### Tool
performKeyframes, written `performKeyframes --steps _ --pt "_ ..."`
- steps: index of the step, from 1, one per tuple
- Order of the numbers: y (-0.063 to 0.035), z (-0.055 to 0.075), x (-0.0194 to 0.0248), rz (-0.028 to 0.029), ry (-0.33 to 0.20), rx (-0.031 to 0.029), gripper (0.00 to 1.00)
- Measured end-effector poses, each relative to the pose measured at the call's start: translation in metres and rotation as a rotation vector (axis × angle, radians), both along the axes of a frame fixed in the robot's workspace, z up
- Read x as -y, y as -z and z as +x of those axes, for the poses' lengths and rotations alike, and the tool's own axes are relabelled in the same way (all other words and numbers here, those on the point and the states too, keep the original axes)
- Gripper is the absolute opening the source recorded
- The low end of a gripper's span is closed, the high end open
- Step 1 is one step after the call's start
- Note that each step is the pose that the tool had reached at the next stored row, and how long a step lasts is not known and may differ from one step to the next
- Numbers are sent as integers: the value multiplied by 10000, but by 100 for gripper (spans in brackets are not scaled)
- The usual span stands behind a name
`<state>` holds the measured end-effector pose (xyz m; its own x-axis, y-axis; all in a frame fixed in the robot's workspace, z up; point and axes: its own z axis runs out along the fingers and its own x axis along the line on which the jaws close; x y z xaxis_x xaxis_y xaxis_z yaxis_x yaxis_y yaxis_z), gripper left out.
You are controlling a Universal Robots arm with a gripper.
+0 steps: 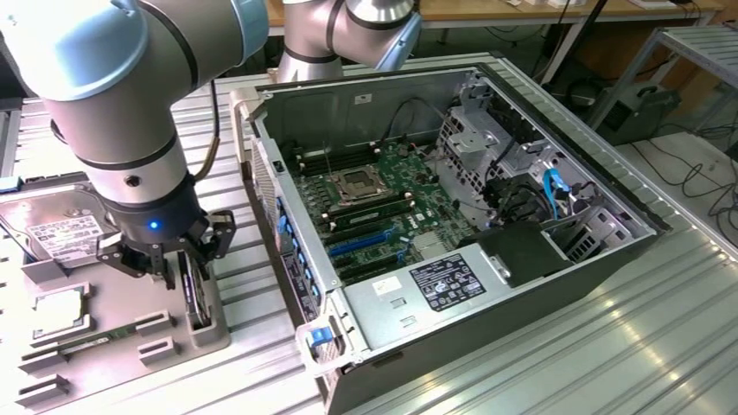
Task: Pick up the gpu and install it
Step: 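Pick up the gpu and move the gpu toward the slot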
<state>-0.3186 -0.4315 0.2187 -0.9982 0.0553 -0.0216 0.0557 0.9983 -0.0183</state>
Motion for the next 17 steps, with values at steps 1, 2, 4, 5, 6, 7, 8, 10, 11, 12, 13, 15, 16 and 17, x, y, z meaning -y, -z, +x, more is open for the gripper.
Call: performKeyframes --steps 1,2,4,5,6,7,8,10,11,12,13,15,16,17 --pt "1 0 0 0 -1 0 45" --pt "1 0 0 0 -1 0 45" --pt "2 1 0 1 -1 1 45" --pt "2 1 0 1 -1 1 44" --pt "2 2 0 1 -1 2 37" --pt "3 2 0 1 -1 2 37" --pt "3 3 0 2 -1 3 30" --pt "3 6 0 2 -1 2 30" --pt "2 13 1 1 -3 1 29" --pt "2 17 1 1 -2 1 29" --pt "3 20 0 1 -1 0 28" --pt "3 25 1 0 0 0 28" --pt "3 29 0 1 -1 0 28" --pt "3 32 0 0 -1 1 28"
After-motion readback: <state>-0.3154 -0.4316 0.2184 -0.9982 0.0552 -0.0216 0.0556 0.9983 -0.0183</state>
